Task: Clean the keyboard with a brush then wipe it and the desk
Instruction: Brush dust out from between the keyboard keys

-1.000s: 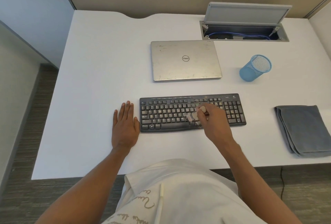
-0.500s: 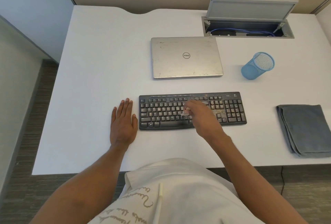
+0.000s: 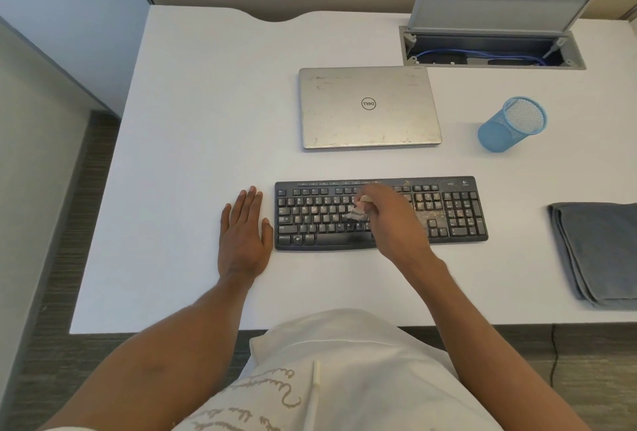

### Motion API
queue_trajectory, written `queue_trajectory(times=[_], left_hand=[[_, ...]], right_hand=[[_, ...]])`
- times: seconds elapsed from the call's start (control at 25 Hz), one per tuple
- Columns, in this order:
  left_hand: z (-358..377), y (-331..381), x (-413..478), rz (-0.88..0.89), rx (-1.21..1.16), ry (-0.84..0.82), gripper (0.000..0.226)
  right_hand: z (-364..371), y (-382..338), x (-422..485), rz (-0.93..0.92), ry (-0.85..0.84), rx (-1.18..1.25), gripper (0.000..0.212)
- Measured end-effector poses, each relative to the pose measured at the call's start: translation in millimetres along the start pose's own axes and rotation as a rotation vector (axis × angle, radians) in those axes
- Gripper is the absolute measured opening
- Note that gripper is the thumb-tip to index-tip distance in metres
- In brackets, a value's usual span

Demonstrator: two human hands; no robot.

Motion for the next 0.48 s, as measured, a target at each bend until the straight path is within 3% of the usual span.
queue_trajectory(times=[0.12, 0.24, 0.36, 0.48], left_hand=[[0, -1, 1, -0.005, 0.005, -0.005, 0.064], [0, 0, 1, -0.008, 0.012, -0.01, 0.065], [0, 0, 1, -0.013, 0.01, -0.013, 0.064], [-1, 0, 1, -0.015, 0.006, -0.008, 0.064]], right_hand=[[-8, 19, 1, 0.135, 0.06, -0.114, 0.031], [-18, 20, 0, 0.136, 0.143, -0.108, 0.022], [-15, 3, 2, 0.025, 0.032, 0.039, 0.018], [-1, -4, 7, -0.068, -0.067, -0.001, 0.021]])
Point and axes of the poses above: each hand's wrist, its own x-axis towards the middle knuckle, its own z-axis out of the palm, y = z × x, the point moved 1 cm from there along x, towards the middle knuckle, and after that the axes turned 6 degrees about -x, right-handed, at the moved point
